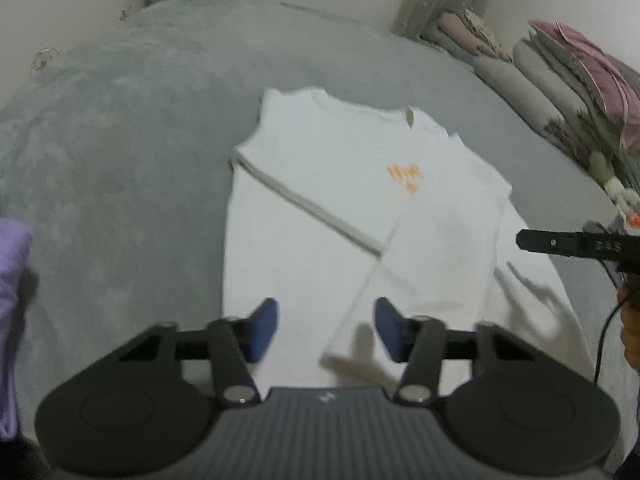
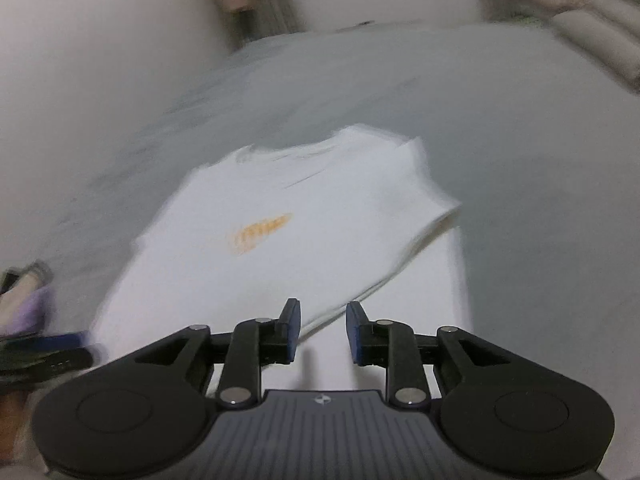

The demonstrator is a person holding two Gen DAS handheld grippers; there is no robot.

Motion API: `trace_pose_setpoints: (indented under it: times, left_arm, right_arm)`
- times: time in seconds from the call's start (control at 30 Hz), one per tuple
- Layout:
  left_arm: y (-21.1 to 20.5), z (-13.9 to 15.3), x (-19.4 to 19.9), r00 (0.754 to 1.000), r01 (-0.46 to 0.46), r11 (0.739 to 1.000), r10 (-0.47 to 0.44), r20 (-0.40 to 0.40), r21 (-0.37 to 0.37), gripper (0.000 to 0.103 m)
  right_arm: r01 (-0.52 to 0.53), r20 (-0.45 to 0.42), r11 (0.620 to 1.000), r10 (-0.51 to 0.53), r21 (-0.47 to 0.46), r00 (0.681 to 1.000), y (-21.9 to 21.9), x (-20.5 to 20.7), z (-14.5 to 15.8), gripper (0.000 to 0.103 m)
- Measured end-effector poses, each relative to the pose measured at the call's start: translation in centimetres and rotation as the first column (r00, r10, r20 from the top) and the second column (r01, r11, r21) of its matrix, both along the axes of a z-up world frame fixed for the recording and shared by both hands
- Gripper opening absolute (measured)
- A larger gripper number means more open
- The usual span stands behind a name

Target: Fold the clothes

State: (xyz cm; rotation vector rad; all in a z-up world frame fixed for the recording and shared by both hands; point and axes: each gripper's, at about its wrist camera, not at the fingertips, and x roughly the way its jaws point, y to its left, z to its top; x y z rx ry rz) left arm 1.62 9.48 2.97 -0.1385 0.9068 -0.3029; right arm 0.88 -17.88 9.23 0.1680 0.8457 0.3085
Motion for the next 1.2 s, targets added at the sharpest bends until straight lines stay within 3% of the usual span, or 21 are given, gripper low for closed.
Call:
trace_pose_setpoints:
  times: [0.1, 0.2, 0.27, 0.37, 0.5, 0.53, 0.57, 0.67, 0.77, 0.93, 1.1, 1.2]
  left_arm:
    - [-0.7, -0.6, -0.3, 0.999, 0.032, 0.999, -0.032, 0.008, 0.027, 0.045]
    - [-1.1, -0.9, -0.3, 0.999, 0.043, 0.998, -0.044, 0.017, 0.051, 0.043]
    - [-1.0, -1.1, -0.2, 0.999, 0.039, 0.998, -0.04, 0.016, 0.054, 0.042]
    - [-0.9, -1.1, 0.0, 0.999, 0.035, 0.999, -0.036, 0.009, 0.039, 0.041]
    - [-1.0, -1.1, 0.0, 1.0, 0.027, 0.998, -0.027, 0.006, 0.058, 0.026]
    - [-0.9, -1.1, 0.1, 1.0, 0.013, 0.999, -0.013, 0.001, 0.05, 0.024]
    - [-0.6, -1.0, 0.2, 1.0, -0.001, 0.999, 0.002, -0.006, 0.04, 0.023]
    - [0.4, -1.0, 0.5, 0.999, -0.029, 1.0, 0.029, -0.033, -0.011, 0.024]
    - [0.5, -1.1, 0.6, 0.999, 0.001, 0.999, -0.002, -0.043, -0.035, 0.037]
    - [-1.3, -1.4, 0.0, 1.0, 0.031, 0.998, -0.031, -0.001, 0.062, 0.036]
    - [-2.1, -1.1, -0.6, 0.999, 0.015, 0.995, -0.02, 0.043, 0.098, 0.012]
    - [-1.4, -0.1, -0.9, 0.997, -0.004, 0.997, -0.002, 0.075, 0.08, 0.008]
  right_arm:
    - [-0.043, -0.016, 0.999, 0.043, 0.034, 0.999, 2.1, -2.5, -0.8, 0.024]
    - [-0.114, -0.072, 0.98, 0.127, 0.165, 0.989, 3.8, -4.7, -2.4, 0.024]
    - [-0.107, -0.132, 0.961, 0.144, 0.256, 0.981, 4.8, -4.5, -3.7, 0.025]
    - [-0.062, -0.181, 0.946, 0.125, 0.318, 0.976, 5.9, -4.5, -4.6, 0.028]
    - [-0.032, -0.176, 0.944, 0.095, 0.328, 0.98, 6.7, -4.9, -5.2, 0.029]
    - [-0.022, -0.176, 0.939, 0.087, 0.344, 0.981, 6.8, -4.6, -5.2, 0.015]
    - [-0.018, -0.164, 0.938, 0.08, 0.346, 0.983, 7.0, -4.1, -5.3, 0.007]
    - [0.007, -0.149, 0.92, 0.056, 0.392, 0.987, 6.4, -4.1, -4.7, 0.006]
    - [0.012, -0.162, 0.913, 0.059, 0.408, 0.985, 5.8, -4.3, -4.1, 0.006]
    - [0.003, -0.201, 0.921, 0.082, 0.39, 0.976, 5.8, -4.1, -4.8, 0.009]
    - [0.001, -0.182, 0.924, 0.074, 0.382, 0.981, 6.4, -4.4, -5.0, 0.007]
    - [-0.007, -0.122, 0.895, 0.068, 0.446, 0.99, 5.8, -4.9, -4.2, 0.007]
